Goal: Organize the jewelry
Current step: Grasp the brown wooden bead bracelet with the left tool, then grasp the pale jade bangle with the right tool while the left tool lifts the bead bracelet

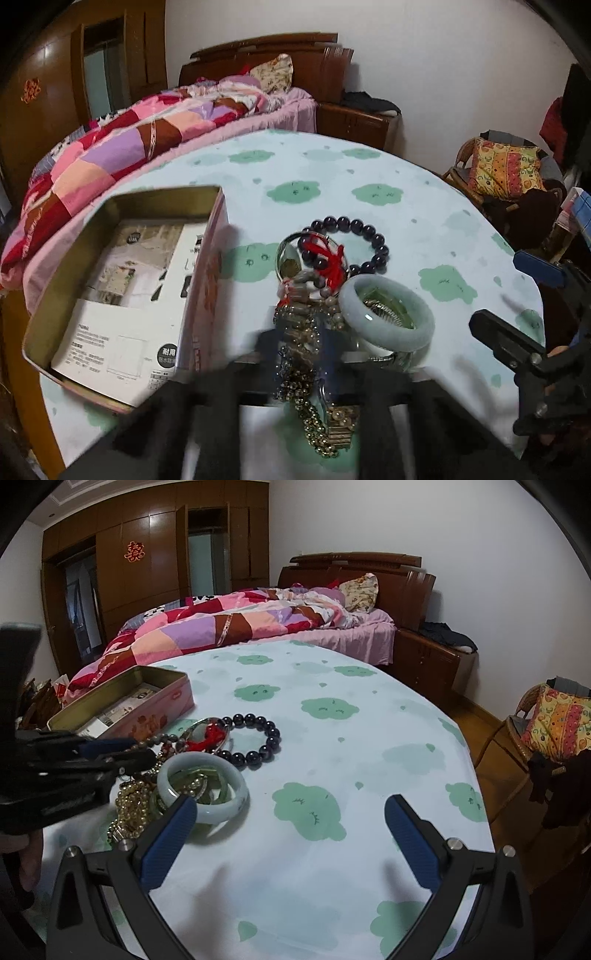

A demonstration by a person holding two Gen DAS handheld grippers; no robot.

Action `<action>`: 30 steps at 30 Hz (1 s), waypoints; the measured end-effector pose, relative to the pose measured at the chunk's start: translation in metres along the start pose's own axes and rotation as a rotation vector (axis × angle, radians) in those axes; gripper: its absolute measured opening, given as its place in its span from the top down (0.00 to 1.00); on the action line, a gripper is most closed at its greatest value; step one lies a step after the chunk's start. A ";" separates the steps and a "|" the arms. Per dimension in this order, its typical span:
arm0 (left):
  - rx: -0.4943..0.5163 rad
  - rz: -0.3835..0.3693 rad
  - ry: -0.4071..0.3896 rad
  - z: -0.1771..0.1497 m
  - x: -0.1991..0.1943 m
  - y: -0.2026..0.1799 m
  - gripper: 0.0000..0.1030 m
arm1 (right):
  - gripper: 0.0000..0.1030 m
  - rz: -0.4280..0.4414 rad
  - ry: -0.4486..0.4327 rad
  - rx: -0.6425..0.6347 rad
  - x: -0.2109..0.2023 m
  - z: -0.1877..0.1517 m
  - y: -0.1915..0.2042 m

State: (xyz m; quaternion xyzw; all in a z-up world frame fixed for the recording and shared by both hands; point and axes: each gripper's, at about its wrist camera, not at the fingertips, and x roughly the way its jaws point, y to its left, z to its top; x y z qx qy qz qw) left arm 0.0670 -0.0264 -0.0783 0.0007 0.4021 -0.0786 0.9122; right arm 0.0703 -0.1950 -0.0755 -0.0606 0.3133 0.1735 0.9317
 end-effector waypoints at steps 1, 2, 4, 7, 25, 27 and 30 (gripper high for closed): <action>-0.003 -0.011 -0.015 0.000 -0.004 0.001 0.93 | 0.00 0.004 -0.001 -0.001 0.000 0.000 0.000; -0.004 -0.016 -0.027 0.000 -0.009 0.001 0.93 | 0.00 0.010 -0.001 0.000 0.000 0.001 0.000; -0.004 -0.041 -0.071 0.002 -0.024 -0.001 0.93 | 0.00 0.038 0.007 0.004 0.003 0.003 0.001; 0.005 -0.059 -0.125 0.008 -0.043 -0.005 0.93 | 0.00 0.105 0.034 -0.016 0.008 0.007 0.008; -0.006 0.007 -0.168 0.008 -0.052 0.011 0.93 | 0.12 0.282 0.213 -0.047 0.064 0.028 0.034; -0.011 0.004 -0.161 0.006 -0.050 0.012 0.93 | 0.14 0.285 0.234 -0.054 0.067 0.027 0.036; -0.012 0.002 -0.161 0.005 -0.051 0.012 0.93 | 0.16 0.311 0.257 -0.057 0.070 0.026 0.039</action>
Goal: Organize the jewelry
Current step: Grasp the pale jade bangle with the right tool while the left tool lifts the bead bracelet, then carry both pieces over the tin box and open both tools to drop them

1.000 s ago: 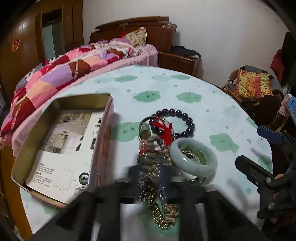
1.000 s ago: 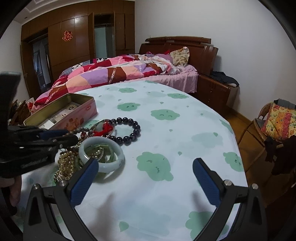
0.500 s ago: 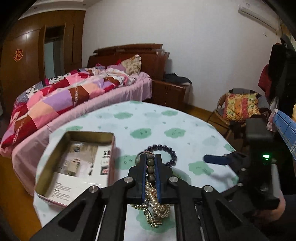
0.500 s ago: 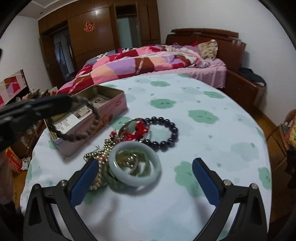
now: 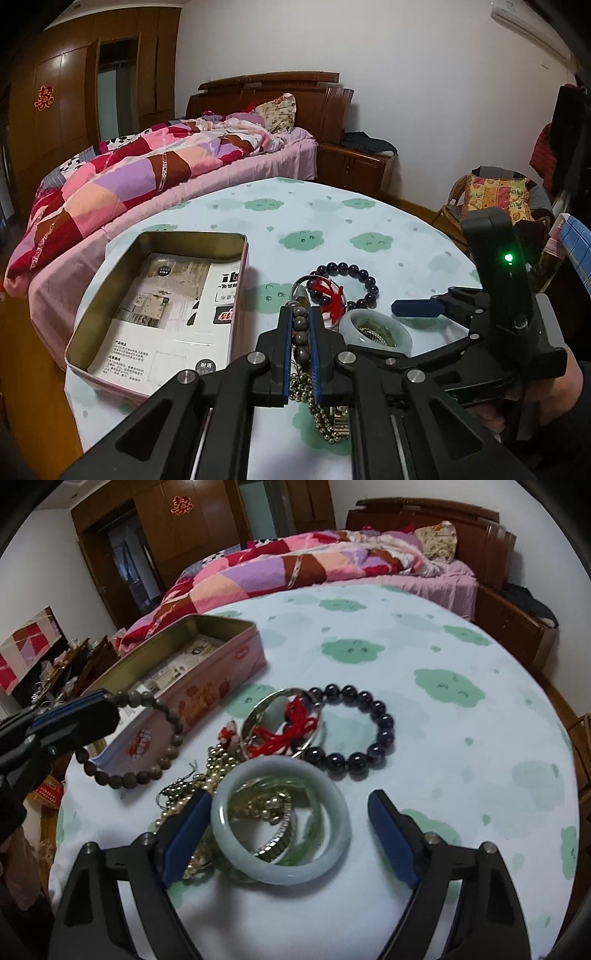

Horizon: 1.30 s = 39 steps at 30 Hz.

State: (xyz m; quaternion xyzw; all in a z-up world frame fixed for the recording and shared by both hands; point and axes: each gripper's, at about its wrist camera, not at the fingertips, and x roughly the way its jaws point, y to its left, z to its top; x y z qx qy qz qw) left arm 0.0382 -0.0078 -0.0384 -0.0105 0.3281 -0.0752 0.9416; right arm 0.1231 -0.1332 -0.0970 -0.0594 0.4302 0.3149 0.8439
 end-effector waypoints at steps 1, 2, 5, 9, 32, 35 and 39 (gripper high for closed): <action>0.002 -0.001 -0.003 0.000 -0.001 -0.001 0.93 | 0.19 0.007 0.006 0.001 0.001 0.000 0.000; 0.003 -0.001 -0.005 0.000 -0.002 -0.001 0.93 | 0.20 0.018 0.014 -0.001 0.002 0.000 0.002; 0.002 -0.002 -0.007 0.000 -0.005 -0.001 0.93 | 0.25 0.027 0.020 -0.005 0.003 0.000 0.003; 0.002 0.001 -0.016 0.002 -0.009 0.000 0.93 | 0.26 0.001 0.007 -0.022 0.000 -0.001 0.006; -0.047 0.124 -0.085 0.031 -0.014 0.073 0.93 | 0.26 -0.140 -0.111 -0.201 -0.014 0.053 0.043; -0.060 0.133 -0.069 0.033 -0.004 0.086 0.93 | 0.26 -0.129 -0.110 -0.228 -0.005 0.066 0.053; -0.065 0.141 -0.052 0.038 0.008 0.103 0.93 | 0.26 -0.117 -0.120 -0.263 0.007 0.082 0.067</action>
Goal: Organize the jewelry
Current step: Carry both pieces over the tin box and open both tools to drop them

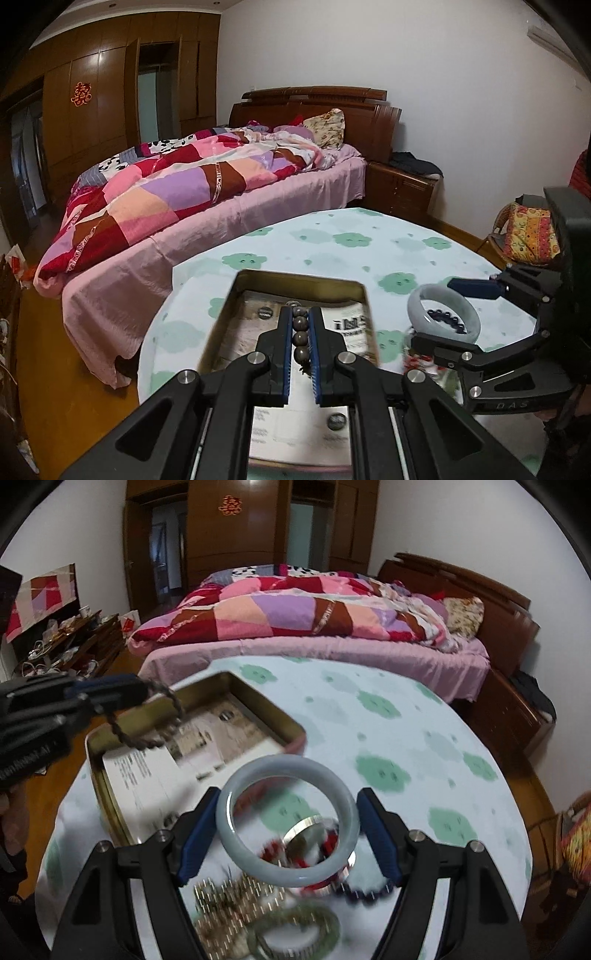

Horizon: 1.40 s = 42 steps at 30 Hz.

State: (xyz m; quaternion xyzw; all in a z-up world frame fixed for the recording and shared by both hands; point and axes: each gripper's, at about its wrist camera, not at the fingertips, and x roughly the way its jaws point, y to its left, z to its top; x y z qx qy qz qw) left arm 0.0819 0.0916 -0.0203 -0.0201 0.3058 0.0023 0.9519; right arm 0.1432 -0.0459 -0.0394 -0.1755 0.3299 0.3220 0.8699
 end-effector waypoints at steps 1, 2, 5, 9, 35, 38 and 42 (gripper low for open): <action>-0.002 0.002 0.004 0.002 0.003 0.003 0.93 | 0.26 0.003 -0.003 -0.007 0.005 0.005 0.003; -0.001 0.006 0.008 0.005 0.007 0.005 0.93 | 0.26 0.009 -0.003 -0.010 0.008 0.008 0.004; -0.002 0.008 0.015 0.011 0.014 0.013 0.93 | 0.26 0.027 -0.005 -0.020 0.024 0.020 0.011; -0.005 0.015 0.037 0.013 0.024 0.022 0.93 | 0.26 0.043 -0.014 -0.029 0.038 0.028 0.018; 0.041 0.073 0.186 0.009 0.073 0.035 0.93 | 0.26 0.025 0.066 -0.059 0.082 0.029 0.033; 0.042 0.079 0.196 0.007 0.077 0.037 0.93 | 0.26 0.023 0.069 -0.062 0.082 0.029 0.033; 0.046 0.087 0.207 0.006 0.080 0.037 0.92 | 0.26 0.019 0.074 -0.067 0.084 0.029 0.034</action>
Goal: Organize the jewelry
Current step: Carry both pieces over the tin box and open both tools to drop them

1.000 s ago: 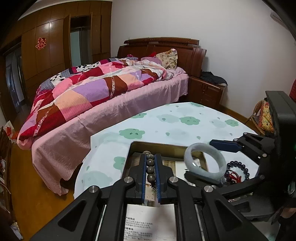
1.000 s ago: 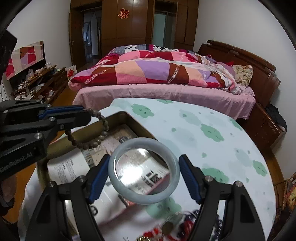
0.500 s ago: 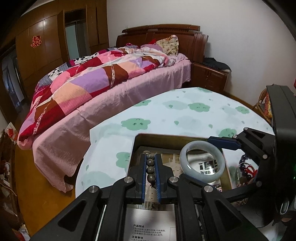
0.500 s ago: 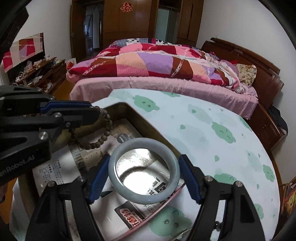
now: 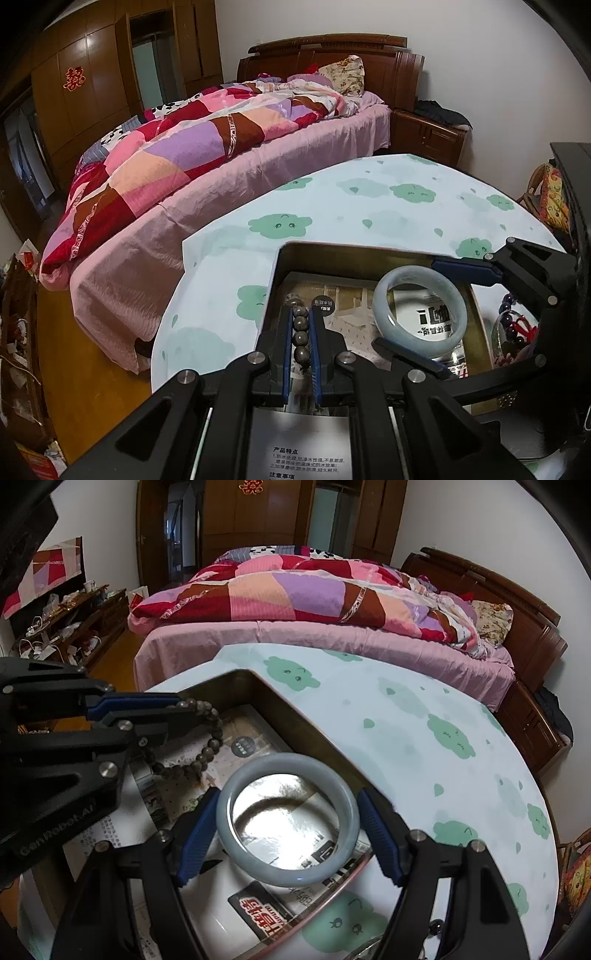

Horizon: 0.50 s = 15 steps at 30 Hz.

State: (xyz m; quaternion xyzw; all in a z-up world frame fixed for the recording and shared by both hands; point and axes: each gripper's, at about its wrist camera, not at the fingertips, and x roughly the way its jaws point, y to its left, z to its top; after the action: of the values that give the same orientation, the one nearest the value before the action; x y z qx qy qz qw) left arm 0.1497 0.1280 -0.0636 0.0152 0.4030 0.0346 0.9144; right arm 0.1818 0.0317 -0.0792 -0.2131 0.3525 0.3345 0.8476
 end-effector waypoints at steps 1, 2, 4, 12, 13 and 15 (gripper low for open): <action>0.002 0.001 0.002 0.000 0.000 0.000 0.92 | 0.27 0.001 -0.002 0.002 0.000 0.000 0.000; 0.004 0.000 0.004 -0.001 0.001 0.000 0.92 | 0.27 0.003 -0.002 0.007 0.000 -0.001 -0.001; 0.007 0.003 0.006 -0.001 0.002 0.000 0.92 | 0.28 0.006 -0.003 0.011 0.000 -0.001 -0.002; 0.012 0.017 0.022 -0.003 0.008 -0.002 0.91 | 0.27 0.001 -0.004 0.005 0.000 -0.001 0.000; 0.017 0.021 0.025 -0.003 0.008 -0.002 0.91 | 0.27 0.001 -0.004 0.004 0.000 -0.001 0.000; 0.020 0.026 0.031 -0.003 0.009 -0.003 0.91 | 0.27 0.000 -0.004 0.003 0.000 -0.001 0.000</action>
State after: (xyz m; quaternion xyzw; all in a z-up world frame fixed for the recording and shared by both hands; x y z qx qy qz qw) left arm 0.1533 0.1253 -0.0727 0.0290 0.4171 0.0424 0.9074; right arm 0.1810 0.0314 -0.0804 -0.2112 0.3514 0.3344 0.8486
